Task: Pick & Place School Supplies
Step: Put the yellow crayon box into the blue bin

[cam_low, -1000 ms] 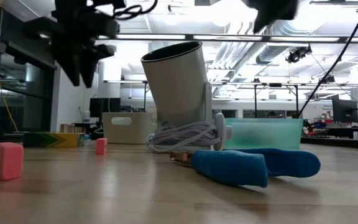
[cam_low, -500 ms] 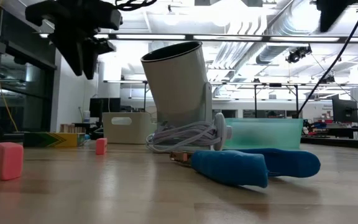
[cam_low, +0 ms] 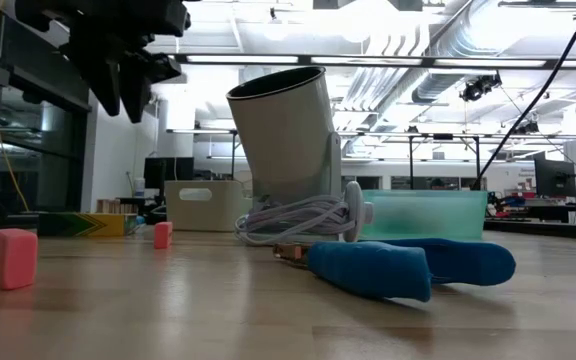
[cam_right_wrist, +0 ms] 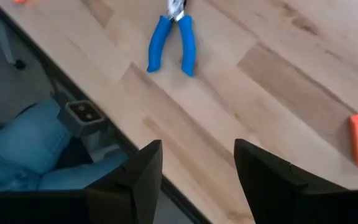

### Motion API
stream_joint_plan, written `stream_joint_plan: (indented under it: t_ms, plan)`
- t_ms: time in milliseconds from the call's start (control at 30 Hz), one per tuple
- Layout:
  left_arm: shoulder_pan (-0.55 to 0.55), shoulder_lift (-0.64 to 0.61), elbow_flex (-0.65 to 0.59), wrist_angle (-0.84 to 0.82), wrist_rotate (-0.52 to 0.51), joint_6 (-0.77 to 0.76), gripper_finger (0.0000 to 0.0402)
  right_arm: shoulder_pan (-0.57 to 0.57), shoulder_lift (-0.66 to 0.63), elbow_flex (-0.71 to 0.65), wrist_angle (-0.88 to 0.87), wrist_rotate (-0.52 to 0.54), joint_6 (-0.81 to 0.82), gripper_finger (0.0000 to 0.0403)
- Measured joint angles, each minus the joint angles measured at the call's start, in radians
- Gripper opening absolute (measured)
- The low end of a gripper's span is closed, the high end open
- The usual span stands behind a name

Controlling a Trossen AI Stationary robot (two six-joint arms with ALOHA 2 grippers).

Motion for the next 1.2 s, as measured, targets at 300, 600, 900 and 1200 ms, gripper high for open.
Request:
stream_joint_plan:
  t_ms: [300,600,900,1200]
  plan:
    - [-0.007,0.0,0.0,0.0,0.0,-0.038,0.0145,-0.008,0.0,0.0,0.189,-0.139,-0.003,0.0189]
    - [-0.007,0.0,0.0,0.005,0.0,-0.165,0.0145,-0.022,0.0,0.0,0.421,-0.133,-0.004,0.0189]
    - [-0.007,0.0,0.0,0.083,-0.139,-0.642,0.0145,-0.023,0.0,0.0,0.557,-0.131,-0.004,0.0189]
    - [0.066,0.069,0.0,0.204,-0.302,-0.985,0.0145,-0.023,-0.001,0.0,0.57,-0.132,-0.004,0.0189]
